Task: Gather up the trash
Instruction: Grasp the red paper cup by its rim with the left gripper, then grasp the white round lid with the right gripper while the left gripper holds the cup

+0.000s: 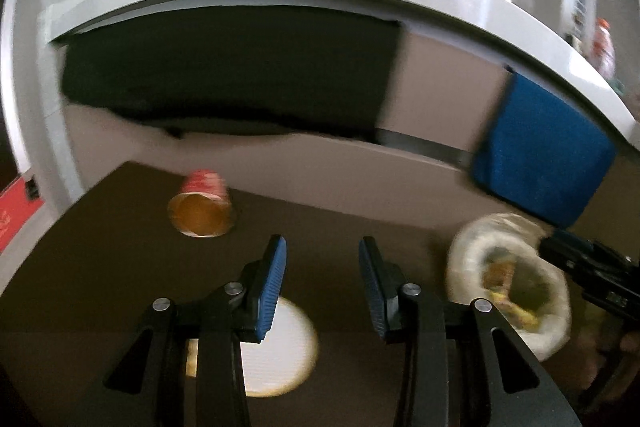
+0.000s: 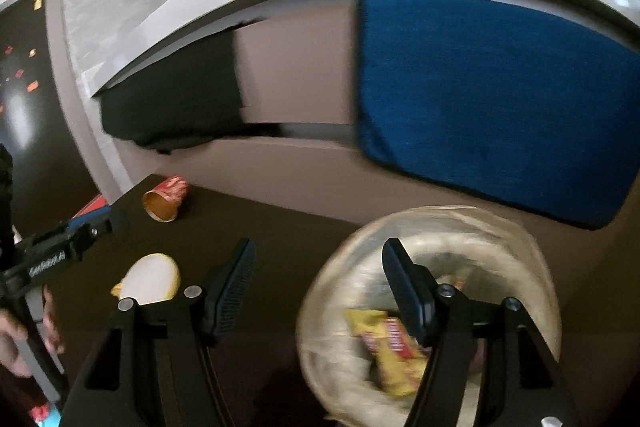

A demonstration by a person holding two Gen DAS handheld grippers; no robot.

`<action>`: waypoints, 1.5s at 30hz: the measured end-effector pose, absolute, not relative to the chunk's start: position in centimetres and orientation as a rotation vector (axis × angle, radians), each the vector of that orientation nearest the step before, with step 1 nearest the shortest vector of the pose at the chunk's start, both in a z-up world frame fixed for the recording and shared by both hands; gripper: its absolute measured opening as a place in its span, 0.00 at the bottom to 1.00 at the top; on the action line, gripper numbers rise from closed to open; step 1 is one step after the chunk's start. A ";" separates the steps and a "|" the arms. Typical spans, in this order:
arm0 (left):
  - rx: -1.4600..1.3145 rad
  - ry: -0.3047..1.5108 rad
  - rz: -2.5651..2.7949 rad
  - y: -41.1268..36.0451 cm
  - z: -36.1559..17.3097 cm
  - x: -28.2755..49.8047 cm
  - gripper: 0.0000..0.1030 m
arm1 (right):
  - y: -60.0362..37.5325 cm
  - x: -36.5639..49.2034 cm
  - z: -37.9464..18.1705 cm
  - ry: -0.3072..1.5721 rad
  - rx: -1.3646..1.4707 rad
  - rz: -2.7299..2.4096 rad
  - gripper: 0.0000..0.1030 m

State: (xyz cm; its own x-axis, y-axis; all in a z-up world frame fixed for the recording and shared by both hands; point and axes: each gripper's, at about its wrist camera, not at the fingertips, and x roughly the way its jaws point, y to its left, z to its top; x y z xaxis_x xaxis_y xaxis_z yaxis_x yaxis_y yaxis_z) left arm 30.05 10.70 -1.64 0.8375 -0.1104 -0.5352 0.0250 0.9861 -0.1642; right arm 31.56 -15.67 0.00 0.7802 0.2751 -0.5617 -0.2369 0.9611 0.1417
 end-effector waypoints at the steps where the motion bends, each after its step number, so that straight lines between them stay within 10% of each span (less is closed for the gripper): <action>1: -0.168 0.572 -0.067 12.3 -1.8 30.1 0.38 | -14.9 31.5 -0.1 0.619 0.060 0.283 0.61; 19: -0.263 0.722 0.025 24.7 -9.8 43.4 0.40 | -7.9 31.2 -3.5 0.745 0.080 0.312 0.61; 24: -0.248 0.717 0.068 24.3 -10.6 45.5 0.10 | -7.0 31.1 -4.5 0.776 0.056 0.332 0.61; 45: -0.247 0.708 -0.056 28.0 -6.7 24.3 0.03 | 4.4 36.4 -9.8 0.940 0.000 0.513 0.56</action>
